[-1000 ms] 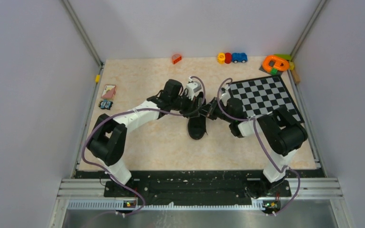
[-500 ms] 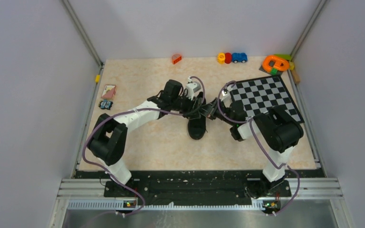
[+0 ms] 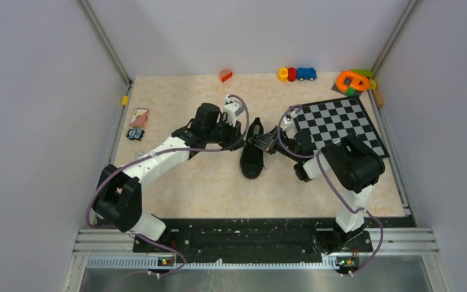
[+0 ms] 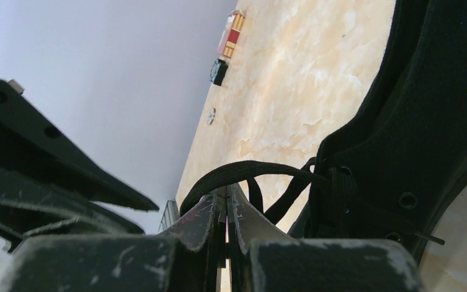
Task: Tie the shoes
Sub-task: Tie the shoelace on the shoe.
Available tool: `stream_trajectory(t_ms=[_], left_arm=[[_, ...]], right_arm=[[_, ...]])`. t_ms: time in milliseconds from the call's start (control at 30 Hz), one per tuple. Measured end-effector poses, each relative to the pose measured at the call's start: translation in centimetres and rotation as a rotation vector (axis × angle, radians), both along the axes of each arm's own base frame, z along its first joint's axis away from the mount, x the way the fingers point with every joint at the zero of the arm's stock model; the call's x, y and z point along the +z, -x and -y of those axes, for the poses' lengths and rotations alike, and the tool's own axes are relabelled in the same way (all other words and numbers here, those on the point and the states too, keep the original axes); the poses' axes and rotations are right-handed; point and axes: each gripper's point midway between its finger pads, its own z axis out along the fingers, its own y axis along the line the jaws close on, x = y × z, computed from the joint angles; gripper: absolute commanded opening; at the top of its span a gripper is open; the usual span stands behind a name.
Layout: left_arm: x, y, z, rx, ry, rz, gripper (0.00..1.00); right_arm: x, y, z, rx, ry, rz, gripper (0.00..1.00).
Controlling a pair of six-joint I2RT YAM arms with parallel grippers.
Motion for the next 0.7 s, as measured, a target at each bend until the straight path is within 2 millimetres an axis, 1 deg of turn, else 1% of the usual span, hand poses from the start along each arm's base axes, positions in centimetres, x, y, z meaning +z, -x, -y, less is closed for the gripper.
stream_trajectory(t_ms=[33, 100, 167, 267, 367, 433, 533, 700], left_arm=[[0.1, -0.3, -0.4, 0.015, 0.004, 0.003, 0.3], [0.2, -1.0, -1.1, 0.042, 0.012, 0.003, 0.32], [0.0, -1.7, -1.7, 0.06, 0.024, -0.006, 0.32], [-0.7, -2.7, -1.9, 0.073, 0.035, -0.018, 0.32], [-2.2, -2.7, -1.5, 0.057, 0.037, -0.06, 0.32], [-2.8, -2.6, -1.1, 0.044, 0.048, -0.083, 0.32], [-2.9, -2.7, -0.5, 0.031, 0.081, -0.087, 0.32], [-2.3, -2.8, 0.3, 0.024, 0.135, -0.092, 0.34]], right_arm=[[0.0, 0.0, 0.0, 0.0, 0.0, 0.0, 0.0], [0.0, 0.0, 0.0, 0.0, 0.0, 0.0, 0.0], [0.0, 0.0, 0.0, 0.0, 0.0, 0.0, 0.0], [0.0, 0.0, 0.0, 0.0, -0.001, 0.001, 0.0], [0.1, 0.0, 0.0, 0.0, -0.002, 0.001, 0.0], [0.1, 0.0, 0.0, 0.0, -0.002, 0.001, 0.0], [0.2, 0.0, 0.0, 0.0, -0.006, 0.002, 0.0], [0.4, 0.0, 0.0, 0.0, -0.014, 0.008, 0.0]])
